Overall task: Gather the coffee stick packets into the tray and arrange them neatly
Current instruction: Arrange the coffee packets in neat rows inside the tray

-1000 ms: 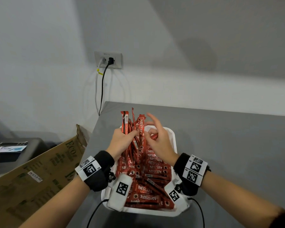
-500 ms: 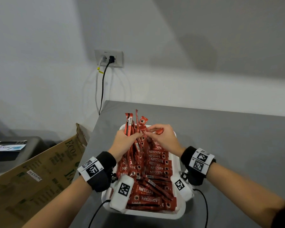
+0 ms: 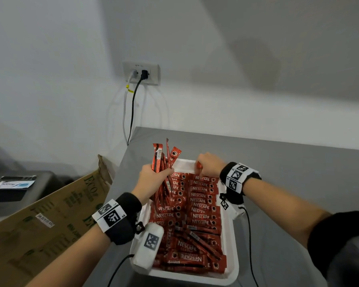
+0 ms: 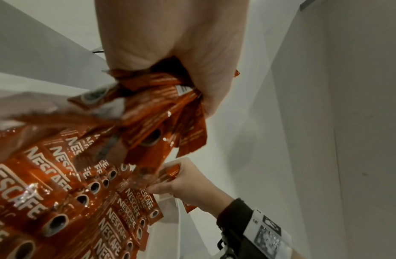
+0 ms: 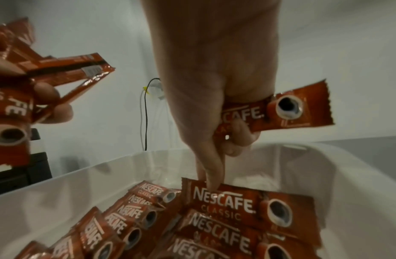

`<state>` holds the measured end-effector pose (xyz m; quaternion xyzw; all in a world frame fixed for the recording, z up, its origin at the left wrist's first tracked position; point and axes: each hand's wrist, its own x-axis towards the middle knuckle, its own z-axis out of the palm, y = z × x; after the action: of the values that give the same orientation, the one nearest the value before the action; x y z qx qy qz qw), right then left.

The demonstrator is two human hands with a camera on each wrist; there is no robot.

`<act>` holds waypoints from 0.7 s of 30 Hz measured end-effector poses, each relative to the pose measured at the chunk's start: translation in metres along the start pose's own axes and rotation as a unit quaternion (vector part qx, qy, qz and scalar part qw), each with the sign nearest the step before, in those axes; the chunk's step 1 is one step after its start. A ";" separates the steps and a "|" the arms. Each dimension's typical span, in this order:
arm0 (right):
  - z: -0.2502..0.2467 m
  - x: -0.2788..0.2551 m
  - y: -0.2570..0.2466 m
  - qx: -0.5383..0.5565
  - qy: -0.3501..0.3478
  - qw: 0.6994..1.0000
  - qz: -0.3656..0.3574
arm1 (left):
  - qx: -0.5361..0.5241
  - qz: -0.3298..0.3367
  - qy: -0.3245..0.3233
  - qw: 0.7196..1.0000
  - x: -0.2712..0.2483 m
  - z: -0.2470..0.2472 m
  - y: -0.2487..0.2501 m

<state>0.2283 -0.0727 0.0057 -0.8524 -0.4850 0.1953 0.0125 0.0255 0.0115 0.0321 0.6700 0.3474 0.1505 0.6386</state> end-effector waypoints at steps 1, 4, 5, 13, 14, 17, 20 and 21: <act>0.000 0.001 -0.001 -0.012 0.002 1.000 -0.001 | 0.000 -0.001 0.001 1.000 0.000 -0.001 -0.001; 0.001 0.004 -0.005 -0.040 0.016 0.999 -0.001 | -0.003 -0.006 -0.003 1.000 0.000 -0.002 -0.002; 0.001 0.004 -0.007 -0.053 0.022 0.998 -0.001 | -0.001 -0.006 -0.005 1.000 0.000 -0.002 -0.003; 0.009 -0.001 -0.014 -0.122 0.048 0.991 -0.006 | -0.006 -0.011 -0.011 1.000 0.000 -0.003 -0.004; 0.010 -0.002 -0.014 -0.120 0.052 0.991 -0.006 | -0.005 -0.011 -0.012 1.000 0.000 -0.003 -0.004; 0.011 -0.006 -0.011 -0.111 0.065 0.992 -0.008 | -0.012 -0.006 -0.008 1.000 0.000 -0.002 -0.005; 0.010 -0.010 -0.011 -0.094 0.053 0.994 -0.007 | -0.010 -0.001 -0.010 1.000 -0.001 -0.001 -0.005; 0.010 -0.010 -0.010 -0.073 0.048 0.996 -0.003 | -0.008 0.000 -0.012 1.000 0.000 0.000 -0.005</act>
<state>0.2118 -0.0770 0.0017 -0.8580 -0.4992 0.1178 -0.0261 0.0240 0.0107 0.0274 0.6664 0.3386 0.1451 0.6483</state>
